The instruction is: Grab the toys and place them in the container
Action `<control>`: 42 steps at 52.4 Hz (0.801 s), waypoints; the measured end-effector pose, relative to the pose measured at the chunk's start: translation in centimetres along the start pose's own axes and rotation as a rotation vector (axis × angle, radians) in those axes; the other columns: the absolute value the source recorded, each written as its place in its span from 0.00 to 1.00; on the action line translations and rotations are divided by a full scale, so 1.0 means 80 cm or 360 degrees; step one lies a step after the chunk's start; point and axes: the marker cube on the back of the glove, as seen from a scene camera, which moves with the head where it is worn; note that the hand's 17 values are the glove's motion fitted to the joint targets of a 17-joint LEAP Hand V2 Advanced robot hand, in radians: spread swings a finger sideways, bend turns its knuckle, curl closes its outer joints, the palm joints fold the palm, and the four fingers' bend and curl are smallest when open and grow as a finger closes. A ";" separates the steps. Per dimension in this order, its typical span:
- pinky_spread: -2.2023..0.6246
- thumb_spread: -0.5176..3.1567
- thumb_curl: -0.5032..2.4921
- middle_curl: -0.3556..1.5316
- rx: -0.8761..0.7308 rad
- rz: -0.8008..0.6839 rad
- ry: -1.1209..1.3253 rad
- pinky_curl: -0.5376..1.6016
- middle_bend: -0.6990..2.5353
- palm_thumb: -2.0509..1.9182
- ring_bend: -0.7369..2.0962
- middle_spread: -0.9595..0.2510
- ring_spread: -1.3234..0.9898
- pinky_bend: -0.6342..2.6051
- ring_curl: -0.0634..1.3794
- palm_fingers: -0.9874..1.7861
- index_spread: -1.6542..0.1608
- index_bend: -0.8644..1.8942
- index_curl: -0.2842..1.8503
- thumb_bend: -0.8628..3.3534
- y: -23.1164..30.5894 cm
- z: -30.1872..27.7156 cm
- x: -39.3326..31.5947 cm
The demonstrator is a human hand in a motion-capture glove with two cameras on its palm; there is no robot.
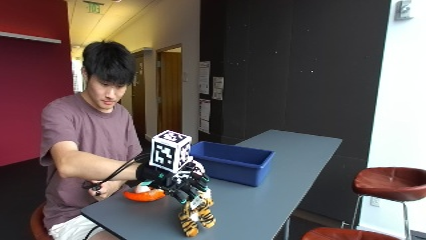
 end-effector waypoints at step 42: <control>0.73 0.43 0.30 0.43 0.0626 0.0051 -0.0065 0.37 0.52 0.62 0.52 0.56 0.43 0.39 0.20 0.68 0.75 0.42 0.25 0.24 -0.070 0.038 -0.008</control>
